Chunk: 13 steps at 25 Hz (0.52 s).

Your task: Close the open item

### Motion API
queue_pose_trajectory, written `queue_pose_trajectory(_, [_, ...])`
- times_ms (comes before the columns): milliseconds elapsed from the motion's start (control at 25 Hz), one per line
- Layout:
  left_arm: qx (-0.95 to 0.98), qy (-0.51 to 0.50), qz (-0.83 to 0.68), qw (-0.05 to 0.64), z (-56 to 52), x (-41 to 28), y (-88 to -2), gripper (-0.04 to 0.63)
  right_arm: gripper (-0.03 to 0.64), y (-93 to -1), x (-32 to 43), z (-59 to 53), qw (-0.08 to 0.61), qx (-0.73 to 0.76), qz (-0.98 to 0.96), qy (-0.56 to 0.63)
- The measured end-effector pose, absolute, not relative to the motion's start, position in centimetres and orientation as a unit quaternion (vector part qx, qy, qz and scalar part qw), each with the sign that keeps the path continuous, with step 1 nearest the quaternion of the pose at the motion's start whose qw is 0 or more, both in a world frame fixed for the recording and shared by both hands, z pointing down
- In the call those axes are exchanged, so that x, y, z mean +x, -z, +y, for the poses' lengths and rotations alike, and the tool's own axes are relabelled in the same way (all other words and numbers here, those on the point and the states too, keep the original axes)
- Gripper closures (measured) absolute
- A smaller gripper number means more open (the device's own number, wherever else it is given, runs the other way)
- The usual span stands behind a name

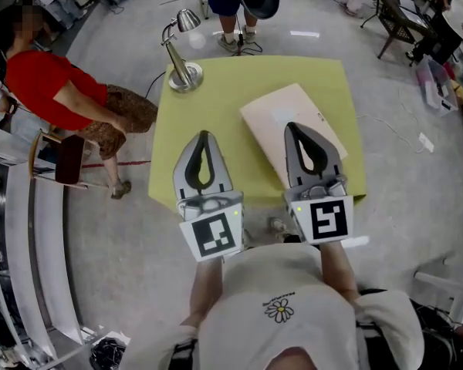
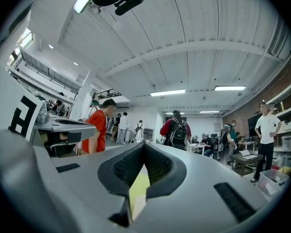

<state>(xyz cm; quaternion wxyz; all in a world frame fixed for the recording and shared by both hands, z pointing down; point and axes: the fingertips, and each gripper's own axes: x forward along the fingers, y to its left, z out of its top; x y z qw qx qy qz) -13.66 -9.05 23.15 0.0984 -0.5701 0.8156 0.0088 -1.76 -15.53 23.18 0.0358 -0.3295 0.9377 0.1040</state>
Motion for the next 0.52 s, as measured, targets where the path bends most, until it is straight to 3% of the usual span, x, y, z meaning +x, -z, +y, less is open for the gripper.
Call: queue_pose_trajectory(520, [-0.565, -0.010, 0.820, 0.092, -8.85, -13.08, -23.43, 0.581, 0.604, -23.51, -1.13, -15.57, 0.036, -0.327, 0.940, -0.085])
